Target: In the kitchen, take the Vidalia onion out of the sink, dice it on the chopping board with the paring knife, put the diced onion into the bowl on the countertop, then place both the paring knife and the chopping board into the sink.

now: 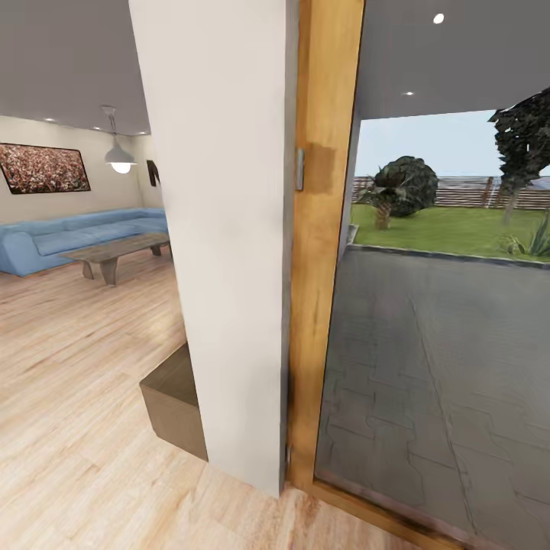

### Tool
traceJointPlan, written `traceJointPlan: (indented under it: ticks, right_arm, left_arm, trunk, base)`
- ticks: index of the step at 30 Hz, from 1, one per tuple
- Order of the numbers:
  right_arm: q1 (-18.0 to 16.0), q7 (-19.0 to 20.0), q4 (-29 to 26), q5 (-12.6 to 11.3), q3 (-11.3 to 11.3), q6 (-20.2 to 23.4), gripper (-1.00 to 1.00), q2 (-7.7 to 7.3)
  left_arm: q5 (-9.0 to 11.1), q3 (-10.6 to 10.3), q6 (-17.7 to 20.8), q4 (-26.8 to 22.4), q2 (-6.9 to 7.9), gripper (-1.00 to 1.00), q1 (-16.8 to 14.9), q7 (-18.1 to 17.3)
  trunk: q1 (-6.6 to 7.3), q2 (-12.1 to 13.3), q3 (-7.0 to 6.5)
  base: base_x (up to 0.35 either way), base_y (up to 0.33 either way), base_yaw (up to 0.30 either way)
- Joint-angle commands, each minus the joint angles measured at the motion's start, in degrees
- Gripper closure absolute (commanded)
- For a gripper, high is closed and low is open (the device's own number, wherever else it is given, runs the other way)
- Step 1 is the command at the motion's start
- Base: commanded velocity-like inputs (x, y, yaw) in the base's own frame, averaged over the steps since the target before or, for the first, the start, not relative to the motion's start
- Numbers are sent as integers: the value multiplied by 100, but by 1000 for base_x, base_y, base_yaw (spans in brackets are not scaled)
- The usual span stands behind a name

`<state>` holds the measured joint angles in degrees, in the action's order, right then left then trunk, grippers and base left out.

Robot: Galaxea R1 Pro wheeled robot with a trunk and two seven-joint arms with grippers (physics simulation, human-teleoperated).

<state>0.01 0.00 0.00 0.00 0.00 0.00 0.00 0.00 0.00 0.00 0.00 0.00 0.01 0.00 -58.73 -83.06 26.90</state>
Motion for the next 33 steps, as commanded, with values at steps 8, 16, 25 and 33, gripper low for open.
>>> traceJointPlan:
  ticks: [8,16,25,33]
  right_arm:
    - [-18,-26,-142,-1,4,18,-100,184]
    - [-18,-26,-152,-8,0,-8,-100,193]
    - [-18,-26,-160,-9,0,-57,-100,176]
    - [-18,-26,-178,-9,0,-991,-100,176]
  left_arm:
    - [-9,8,-9,-9,28,-100,8,0]
    - [-9,9,-9,-9,51,-100,5,0]
    - [-9,10,-9,-11,44,-100,8,0]
    - [2,3,-9,-9,44,-100,8,0]
  trunk:
    - [0,-2,3]
    - [0,-2,3]
    - [0,-2,3]
    - [0,-2,3]
  base:
    - [0,0,0]
    - [0,0,0]
    - [0,0,0]
    - [0,0,0]
